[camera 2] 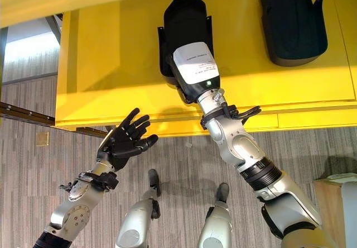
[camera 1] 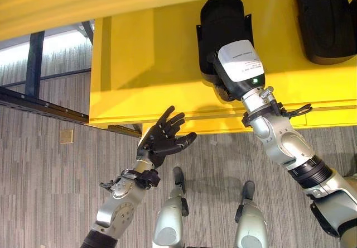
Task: Move parts from the plastic box to the shelf.
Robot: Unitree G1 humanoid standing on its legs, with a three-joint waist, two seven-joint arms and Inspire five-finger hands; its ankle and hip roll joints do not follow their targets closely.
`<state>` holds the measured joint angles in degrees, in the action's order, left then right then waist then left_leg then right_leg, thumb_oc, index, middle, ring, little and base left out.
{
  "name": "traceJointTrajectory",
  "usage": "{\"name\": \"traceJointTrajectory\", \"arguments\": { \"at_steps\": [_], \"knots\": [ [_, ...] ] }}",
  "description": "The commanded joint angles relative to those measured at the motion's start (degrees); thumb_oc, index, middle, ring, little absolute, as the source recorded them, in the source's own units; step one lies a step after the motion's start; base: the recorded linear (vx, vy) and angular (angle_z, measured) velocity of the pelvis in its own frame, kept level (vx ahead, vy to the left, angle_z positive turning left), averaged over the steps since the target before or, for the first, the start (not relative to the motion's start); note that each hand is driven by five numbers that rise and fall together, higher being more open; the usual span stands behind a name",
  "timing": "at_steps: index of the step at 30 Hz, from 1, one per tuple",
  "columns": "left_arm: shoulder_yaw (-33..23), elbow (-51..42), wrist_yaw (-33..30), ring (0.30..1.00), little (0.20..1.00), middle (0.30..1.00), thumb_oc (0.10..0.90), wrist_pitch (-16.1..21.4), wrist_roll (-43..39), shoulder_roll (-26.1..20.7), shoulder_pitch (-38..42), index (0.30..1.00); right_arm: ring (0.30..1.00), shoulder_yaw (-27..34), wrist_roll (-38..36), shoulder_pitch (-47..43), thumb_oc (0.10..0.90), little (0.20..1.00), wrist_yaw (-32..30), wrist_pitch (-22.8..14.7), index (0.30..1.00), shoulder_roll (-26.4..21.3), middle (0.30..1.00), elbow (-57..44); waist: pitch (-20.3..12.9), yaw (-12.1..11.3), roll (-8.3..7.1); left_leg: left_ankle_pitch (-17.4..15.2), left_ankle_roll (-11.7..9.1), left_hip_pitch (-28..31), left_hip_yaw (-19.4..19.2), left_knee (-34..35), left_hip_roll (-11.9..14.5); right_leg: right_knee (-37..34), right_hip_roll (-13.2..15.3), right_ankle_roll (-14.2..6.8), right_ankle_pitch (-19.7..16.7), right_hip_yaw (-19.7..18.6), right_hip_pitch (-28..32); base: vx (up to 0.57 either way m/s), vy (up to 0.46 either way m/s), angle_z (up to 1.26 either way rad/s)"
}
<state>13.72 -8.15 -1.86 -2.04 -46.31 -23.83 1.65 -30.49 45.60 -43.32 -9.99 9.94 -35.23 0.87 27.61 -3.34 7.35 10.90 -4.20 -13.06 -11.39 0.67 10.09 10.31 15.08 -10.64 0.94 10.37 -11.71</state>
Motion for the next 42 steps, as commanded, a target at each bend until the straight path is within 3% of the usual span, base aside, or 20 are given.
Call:
{"name": "traceJointTrajectory", "arguments": {
  "at_steps": [1,42],
  "knots": [
    [0.0,-4.6,1.7,1.0,1.0,1.0,0.9,2.5,2.1,-1.6,0.9,1.0,0.3,1.3,2.5,-13.7,0.4,0.3,-4.4,-2.9,0.3,-0.2,0.3,-4.9,1.0,-0.7,-0.93,-4.5,-2.4,2.5,4.3,-1.7,1.4,6.5,-7.4,8.0,4.5,-0.7,-6.5,0.0,0.0,0.0],
    [0.1,-3.7,2.8,1.0,1.0,1.0,0.9,2.5,1.7,-2.1,1.1,1.0,0.3,1.0,1.2,-17.3,0.4,0.3,-7.9,-2.1,0.3,0.3,0.3,1.0,1.4,-1.7,-0.84,-3.5,-2.6,1.3,4.8,-2.2,2.0,9.0,-7.5,8.4,5.5,0.2,-7.9,0.0,0.0,0.0]
  ]
}}
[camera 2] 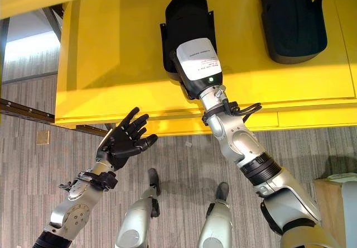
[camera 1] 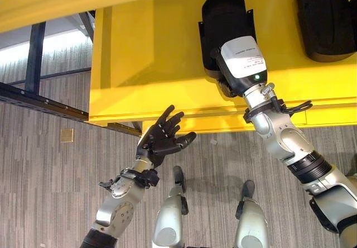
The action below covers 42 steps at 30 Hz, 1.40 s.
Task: Move parts from the plastic box to the shelf.
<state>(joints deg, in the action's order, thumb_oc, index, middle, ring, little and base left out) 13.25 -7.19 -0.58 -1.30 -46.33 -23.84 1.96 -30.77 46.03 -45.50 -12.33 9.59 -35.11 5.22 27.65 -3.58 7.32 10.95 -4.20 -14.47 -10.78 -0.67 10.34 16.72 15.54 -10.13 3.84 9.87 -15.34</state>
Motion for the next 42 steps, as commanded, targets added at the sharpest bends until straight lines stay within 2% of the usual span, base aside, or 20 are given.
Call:
{"name": "traceJointTrajectory", "arguments": {
  "at_steps": [1,14,28,29,30,31,32,33,34,35,36,42],
  "knots": [
    [0.6,-4.6,1.5,1.0,1.0,1.0,0.9,1.8,1.7,-2.0,0.7,1.0,0.3,1.2,0.5,-15.2,0.4,0.3,-5.7,-1.8,0.3,0.3,0.3,-3.0,1.4,-1.6,-0.81,-3.5,-2.6,2.6,4.3,-1.0,1.7,2.7,-8.0,7.9,2.7,0.8,-4.3,0.0,0.0,0.0],
    [0.6,-4.1,1.5,1.0,1.0,1.0,0.9,2.2,1.5,-2.1,0.8,1.0,0.3,0.5,-0.2,-17.3,0.4,0.3,-6.3,-1.3,0.3,0.2,0.3,-1.0,1.7,-2.1,-0.7,-3.2,-2.7,2.1,4.6,-1.0,1.8,3.3,-8.0,8.0,2.9,1.1,-4.7,0.0,0.0,0.0],
    [0.3,-4.2,1.5,1.0,1.0,1.0,0.9,1.3,1.4,-2.1,0.8,1.0,0.3,1.3,-1.5,-17.4,0.4,0.3,-5.8,-0.4,0.3,0.2,0.3,0.0,1.5,-3.0,-1.5,-3.6,-2.5,1.5,5.1,-2.1,2.1,5.3,-7.9,8.2,3.8,2.0,-4.8,0.01,-0.005,0.02],
    [0.4,-4.1,1.5,1.0,1.0,1.0,0.9,1.4,1.4,-2.1,0.8,1.0,0.371,1.1,-1.6,-17.5,0.451,0.371,-6.2,-0.3,0.371,0.2,0.371,0.2,1.5,-3.0,-1.49,-3.6,-2.5,1.5,5.1,-2.1,2.1,5.3,-7.8,8.2,3.9,2.1,-4.8,0.03,-0.006,0.04],
    [0.4,-4.1,1.2,1.0,1.0,1.0,0.9,1.4,1.5,-2.0,0.8,1.0,0.547,1.0,-1.9,-17.6,0.576,0.547,-6.7,-0.3,0.547,0.3,0.547,0.4,1.5,-3.0,-1.52,-3.8,-2.5,1.6,5.0,-2.0,2.1,5.4,-7.8,8.2,3.9,2.1,-4.8,0.0,0.0,0.0],
    [0.5,-4.1,1.1,1.0,1.0,1.0,0.9,1.4,1.5,-2.0,0.8,1.0,0.594,0.9,-2.1,-17.6,0.61,0.594,-6.8,-0.4,0.594,0.3,0.594,0.5,1.5,-3.0,-1.56,-3.8,-2.5,1.6,5.0,-2.1,2.1,5.5,-7.8,8.1,3.9,2.1,-4.8,0.0,0.0,0.0],
    [0.5,-4.0,1.1,1.0,1.0,1.0,0.9,1.4,1.6,-2.0,0.9,1.0,0.572,0.9,-2.0,-17.5,0.594,0.572,-6.7,-0.4,0.572,0.6,0.572,0.7,1.6,-3.0,-1.58,-3.7,-2.5,1.5,5.1,-2.3,2.1,5.6,-7.8,8.2,4.0,2.1,-4.8,0.0,0.0,0.0],
    [0.5,-4.0,1.2,1.0,1.0,1.0,0.9,1.4,1.6,-1.9,0.9,1.0,0.605,0.8,-1.8,-17.6,0.618,0.605,-6.5,-0.5,0.605,0.6,0.605,0.8,1.6,-3.1,-1.56,-3.6,-2.5,1.4,5.1,-2.4,2.1,5.7,-7.8,8.2,4.0,2.1,-4.8,0.0,0.0,0.0],
    [0.6,-3.9,1.1,1.0,1.0,1.0,0.9,1.4,1.6,-1.9,1.1,1.0,0.816,0.7,-1.4,-17.7,0.769,0.816,-6.5,-0.5,0.816,0.8,0.816,1.0,1.7,-3.1,-1.54,-3.6,-2.5,1.3,5.3,-2.5,2.1,5.7,-7.9,8.2,4.0,2.1,-4.9,0.0,0.0,0.0],
    [0.6,-4.0,1.1,1.0,1.0,1.0,0.9,1.4,1.7,-1.8,1.1,1.0,0.951,0.6,-1.1,-17.7,0.865,0.951,-6.7,-0.4,0.951,0.9,0.951,1.1,1.7,-3.1,-1.53,-3.7,-2.5,1.3,5.3,-2.5,2.1,5.7,-7.9,8.2,4.0,2.1,-4.9,0.0,0.0,0.0],
    [0.7,-4.0,1.1,1.0,1.0,1.0,0.9,1.4,1.7,-1.8,1.1,1.0,1.0,0.4,-1.1,-17.8,0.9,1.0,-7.0,-0.2,1.0,1.0,1.0,1.2,1.7,-3.2,-1.5,-3.7,-2.4,1.3,5.3,-2.5,2.0,5.6,-7.9,8.2,4.0,2.0,-4.8,0.0,0.0,0.0],
    [0.9,-3.7,0.9,1.0,1.0,1.0,0.9,1.6,1.7,-1.7,1.4,1.0,1.0,0.2,-1.2,-18.3,0.9,1.0,-7.9,0.3,1.0,1.3,1.0,2.2,1.9,-3.2,-1.48,-3.8,-2.4,1.1,5.3,-2.5,2.1,5.6,-7.8,8.2,3.9,2.0,-4.9,0.0,0.0,0.0]
  ]
}}
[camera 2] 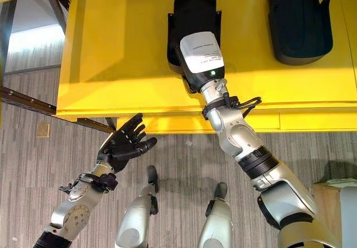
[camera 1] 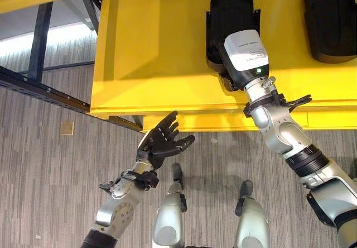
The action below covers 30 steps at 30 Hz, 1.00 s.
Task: Move parts from the plastic box to the shelf.
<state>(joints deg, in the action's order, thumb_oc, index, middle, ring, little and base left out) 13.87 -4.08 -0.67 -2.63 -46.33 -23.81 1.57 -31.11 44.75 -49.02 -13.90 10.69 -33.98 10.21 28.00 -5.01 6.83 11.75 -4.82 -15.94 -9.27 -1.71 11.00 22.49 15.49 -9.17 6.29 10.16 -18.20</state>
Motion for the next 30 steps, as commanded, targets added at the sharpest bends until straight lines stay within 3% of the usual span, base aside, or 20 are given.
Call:
{"name": "traceJointTrajectory", "arguments": {
  "at_steps": [1,30],
  "knots": [
    [0.3,-6.8,1.0,1.0,1.0,1.0,0.9,2.8,1.7,-1.8,1.8,1.0,1.0,0.5,-0.1,-14.7,0.9,1.0,-6.4,-0.5,1.0,0.3,1.0,-2.9,1.6,-1.8,-1.01,-4.6,-1.8,2.6,3.8,-1.5,1.4,-0.1,-7.8,7.3,1.5,1.7,-2.0,0.0,0.0,0.0],
    [0.7,-6.0,0.5,1.0,1.0,1.0,0.9,1.8,0.2,-1.3,2.3,1.0,1.0,-0.9,-0.8,-15.9,0.9,1.0,-5.4,-0.2,1.0,0.1,1.0,0.5,1.0,-1.5,-0.99,-4.0,-2.1,3.3,3.9,-1.0,1.7,-1.1,-8.1,7.2,1.2,1.3,-1.4,0.0,0.0,0.0]
  ]
}}
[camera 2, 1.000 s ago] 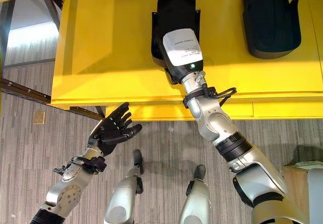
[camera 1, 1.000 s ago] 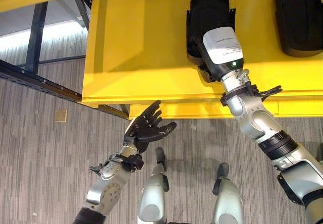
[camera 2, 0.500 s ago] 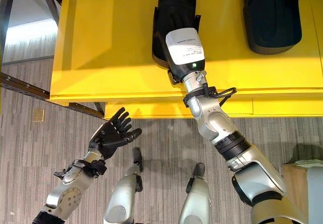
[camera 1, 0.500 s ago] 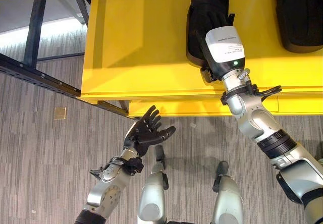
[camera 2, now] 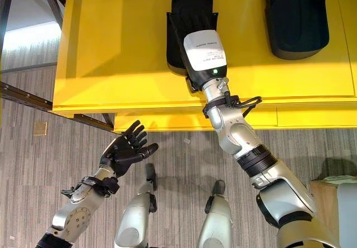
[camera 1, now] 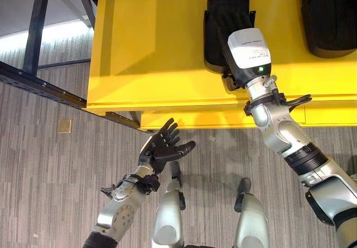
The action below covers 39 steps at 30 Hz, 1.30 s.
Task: Move parts from the plastic box to the shelf.
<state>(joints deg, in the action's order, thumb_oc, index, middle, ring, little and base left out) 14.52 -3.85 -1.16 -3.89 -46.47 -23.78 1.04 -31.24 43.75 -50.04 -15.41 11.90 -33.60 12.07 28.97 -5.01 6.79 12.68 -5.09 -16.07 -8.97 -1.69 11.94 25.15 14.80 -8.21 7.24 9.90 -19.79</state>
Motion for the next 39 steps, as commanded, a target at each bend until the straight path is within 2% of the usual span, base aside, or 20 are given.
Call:
{"name": "traceJointTrajectory", "arguments": {
  "at_steps": [1,4,10,16,18,22,28,33,39],
  "knots": [
    [0.1,-6.2,1.0,1.0,1.0,1.0,0.9,3.1,0.3,-1.4,2.9,1.0,1.0,-0.8,0.2,-14.9,0.9,1.0,-3.9,-1.5,1.0,-0.2,1.0,-1.3,0.1,-1.5,-0.95,-4.9,-1.8,3.4,3.6,-1.0,0.8,-3.8,-7.4,6.3,0.3,1.6,0.2,0.0,0.0,0.0],
    [-0.1,-6.0,1.4,1.0,1.0,1.0,0.9,3.1,0.5,-1.4,2.7,1.0,1.0,-0.8,0.0,-14.8,0.9,1.0,-1.5,-2.9,1.0,-0.4,1.0,-1.7,0.0,-1.5,-1.08,-5.1,-1.8,3.5,3.6,-1.1,0.8,-3.6,-7.4,6.3,0.3,1.6,0.2,0.0,0.0,0.0],
    [-0.2,-6.4,2.1,1.0,1.0,1.0,0.9,2.0,1.3,-1.9,2.6,1.0,1.0,-2.2,-0.1,-15.0,0.9,1.0,2.7,-2.0,1.0,-1.1,1.0,-3.1,-0.2,-1.4,-1.39,-5.2,-1.8,3.6,3.6,-1.0,0.8,-3.8,-7.4,6.2,0.2,1.4,0.4,0.0,0.0,0.0],
    [-0.6,-6.7,1.9,1.0,1.0,1.0,0.9,2.2,1.0,-2.2,2.4,1.0,1.0,-2.0,-2.3,-14.3,0.9,1.0,0.6,-4.9,1.0,-1.1,1.0,-4.1,-0.4,-1.2,-1.46,-5.1,-1.9,4.0,3.4,-0.9,0.9,-4.0,-7.4,6.1,0.1,1.2,0.6,0.0,0.0,0.0],
    [-0.5,-6.9,1.8,1.0,1.0,1.0,0.9,1.9,0.8,-2.1,2.4,1.0,1.0,-1.7,-2.3,-14.0,0.9,1.0,0.2,-4.8,1.0,-0.8,1.0,-4.6,-0.4,-1.2,-1.43,-5.2,-1.8,4.0,3.4,-1.0,0.9,-4.0,-7.3,6.1,0.1,1.2,0.7,0.0,0.0,0.0],
    [0.0,-6.9,1.2,1.0,1.0,1.0,0.9,2.5,0.7,-2.0,2.2,1.0,1.0,0.5,-3.4,-13.2,0.9,1.0,-4.9,-4.6,1.0,-0.1,1.0,-6.9,-0.5,-0.7,-1.28,-5.2,-1.9,4.4,3.3,-0.6,1.0,-4.4,-7.6,6.2,0.0,0.9,0.9,0.0,0.0,0.0],
    [0.2,-7.3,0.4,1.0,1.0,1.0,0.9,2.7,0.6,-1.6,2.2,1.0,1.0,2.0,-3.8,-11.6,0.9,1.0,-1.7,-3.7,1.0,0.0,1.0,-11.0,-0.5,0.1,-1.22,-5.4,-1.8,4.7,3.0,-0.5,0.9,-4.5,-7.7,6.2,0.0,0.3,0.8,0.0,0.009,-0.02],
    [0.2,-7.2,0.0,1.0,1.0,1.0,0.9,3.5,0.3,-1.3,2.1,1.0,1.0,3.0,-4.7,-10.1,0.9,1.0,-1.9,-3.3,1.0,-0.3,1.0,-14.0,-0.5,0.8,-1.1,-5.3,-1.9,5.0,2.7,-0.4,1.1,-4.7,-7.8,6.2,-0.1,-0.2,0.8,0.0,0.015,-0.05],
    [0.0,-7.5,-0.6,1.0,1.0,1.0,0.9,3.8,0.2,-0.7,1.8,1.0,1.0,5.0,-6.9,-8.1,0.9,1.0,-2.2,-0.2,1.0,-0.4,1.0,-16.8,-0.6,1.7,-1.08,-5.2,-2.0,5.4,2.4,-0.2,1.1,-5.2,-8.0,6.3,-0.3,-0.9,1.0,0.0,0.008,-0.02]
  ]
}}
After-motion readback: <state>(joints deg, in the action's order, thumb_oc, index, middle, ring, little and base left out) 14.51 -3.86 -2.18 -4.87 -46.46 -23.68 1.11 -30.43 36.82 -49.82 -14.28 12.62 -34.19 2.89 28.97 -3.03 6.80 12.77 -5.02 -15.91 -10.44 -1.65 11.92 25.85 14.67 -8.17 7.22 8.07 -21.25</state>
